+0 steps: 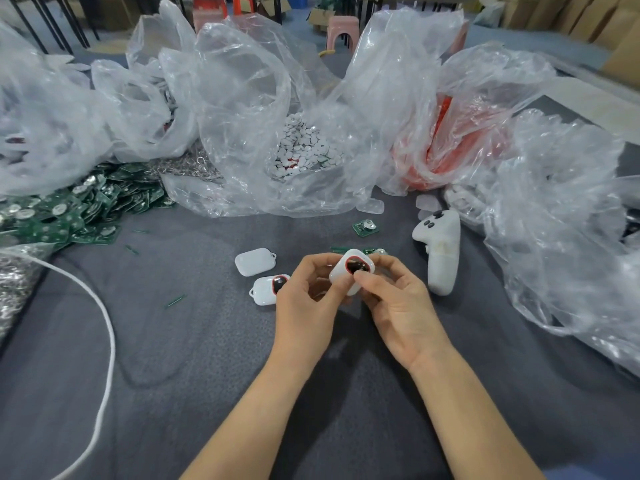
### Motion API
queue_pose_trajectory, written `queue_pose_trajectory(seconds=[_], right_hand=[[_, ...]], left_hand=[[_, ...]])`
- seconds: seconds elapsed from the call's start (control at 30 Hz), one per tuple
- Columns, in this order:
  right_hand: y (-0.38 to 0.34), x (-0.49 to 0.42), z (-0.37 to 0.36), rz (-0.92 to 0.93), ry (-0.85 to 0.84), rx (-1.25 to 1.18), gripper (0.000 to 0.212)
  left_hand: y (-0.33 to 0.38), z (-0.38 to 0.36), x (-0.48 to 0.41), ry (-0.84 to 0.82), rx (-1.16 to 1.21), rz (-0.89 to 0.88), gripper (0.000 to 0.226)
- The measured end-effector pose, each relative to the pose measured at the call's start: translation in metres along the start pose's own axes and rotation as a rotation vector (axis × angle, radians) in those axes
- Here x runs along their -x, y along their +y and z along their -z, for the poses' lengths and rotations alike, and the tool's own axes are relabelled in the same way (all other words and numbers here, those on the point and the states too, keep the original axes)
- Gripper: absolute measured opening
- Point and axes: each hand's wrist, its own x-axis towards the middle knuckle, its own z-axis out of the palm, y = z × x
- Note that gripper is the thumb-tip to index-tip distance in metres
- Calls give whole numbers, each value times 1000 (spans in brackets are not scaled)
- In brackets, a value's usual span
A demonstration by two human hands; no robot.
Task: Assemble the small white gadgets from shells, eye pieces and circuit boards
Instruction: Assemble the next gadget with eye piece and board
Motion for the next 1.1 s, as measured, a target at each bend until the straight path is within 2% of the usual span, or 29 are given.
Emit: queue_pose_trajectory(seconds=[0.1,0.33,0.53,0.7,0.87,1.1], right_hand=[[1,0,1,47,9,15,29],[2,-1,5,140,68,303,29],[2,1,4,114,82,390,14],[1,1,5,109,47,426,12],[0,0,7,91,2,352,8],[-1,0,5,93,-31,170,13]], left_hand=[[1,0,0,-18,-16,-5,12],[-1,2,0,-78,-97,-25,22],[-1,2,1,-131,-96,-23,23],[-2,4,1,-170,-131,2,27],[-1,3,1,-155,-91,-50,29],[-5,2,-2,-89,21,-15,11]])
